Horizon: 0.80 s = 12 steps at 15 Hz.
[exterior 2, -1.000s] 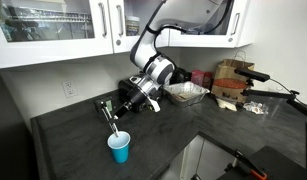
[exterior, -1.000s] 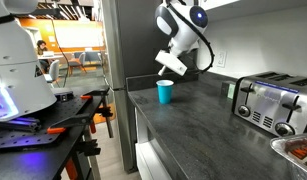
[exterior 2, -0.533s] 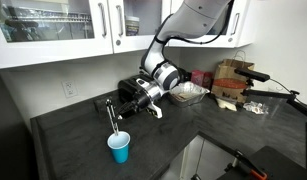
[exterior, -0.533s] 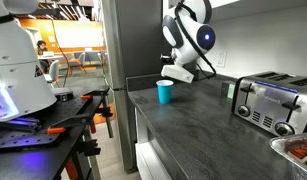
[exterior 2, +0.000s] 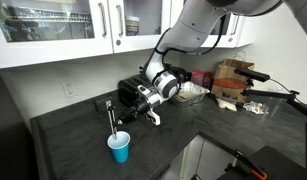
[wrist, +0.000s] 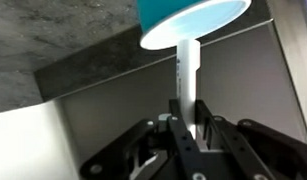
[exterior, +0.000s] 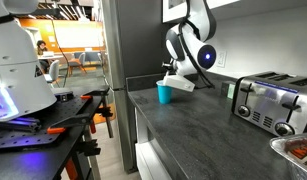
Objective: Pick the marker on the counter and put it in the cup
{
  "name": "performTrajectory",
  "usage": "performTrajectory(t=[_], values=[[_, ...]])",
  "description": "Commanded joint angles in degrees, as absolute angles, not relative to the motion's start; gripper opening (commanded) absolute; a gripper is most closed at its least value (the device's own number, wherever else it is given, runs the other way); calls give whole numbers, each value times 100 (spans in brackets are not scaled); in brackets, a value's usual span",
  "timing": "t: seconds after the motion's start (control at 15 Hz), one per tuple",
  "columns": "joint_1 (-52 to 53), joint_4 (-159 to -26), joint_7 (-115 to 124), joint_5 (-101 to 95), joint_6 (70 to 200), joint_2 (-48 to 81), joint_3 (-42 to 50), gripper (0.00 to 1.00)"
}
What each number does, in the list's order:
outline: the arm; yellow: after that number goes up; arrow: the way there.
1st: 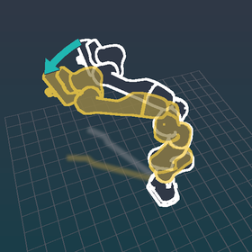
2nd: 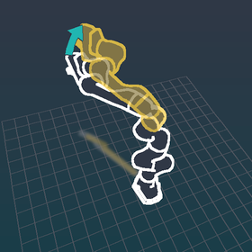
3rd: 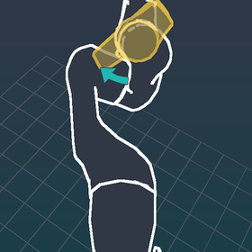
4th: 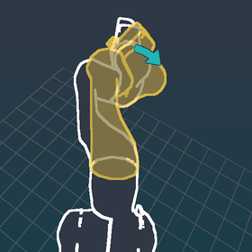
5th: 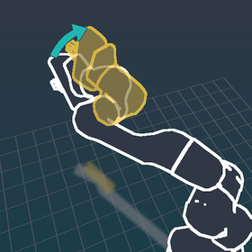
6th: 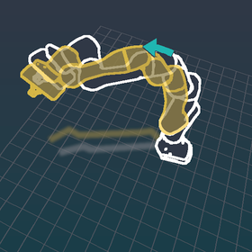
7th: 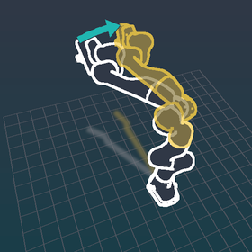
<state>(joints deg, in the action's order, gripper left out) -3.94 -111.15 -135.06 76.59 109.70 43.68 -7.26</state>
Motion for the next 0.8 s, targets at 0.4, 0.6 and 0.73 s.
performTrajectory(t=[0.4, 0.6, 0.73], values=[[-163, -10733, -13517, 7974, 11049, 4905, -409, 5], [-110, -10829, -13542, 7930, 11048, 4902, -395, 6], [-44, -10906, -13521, 7833, 11045, 4814, -373, 48]])
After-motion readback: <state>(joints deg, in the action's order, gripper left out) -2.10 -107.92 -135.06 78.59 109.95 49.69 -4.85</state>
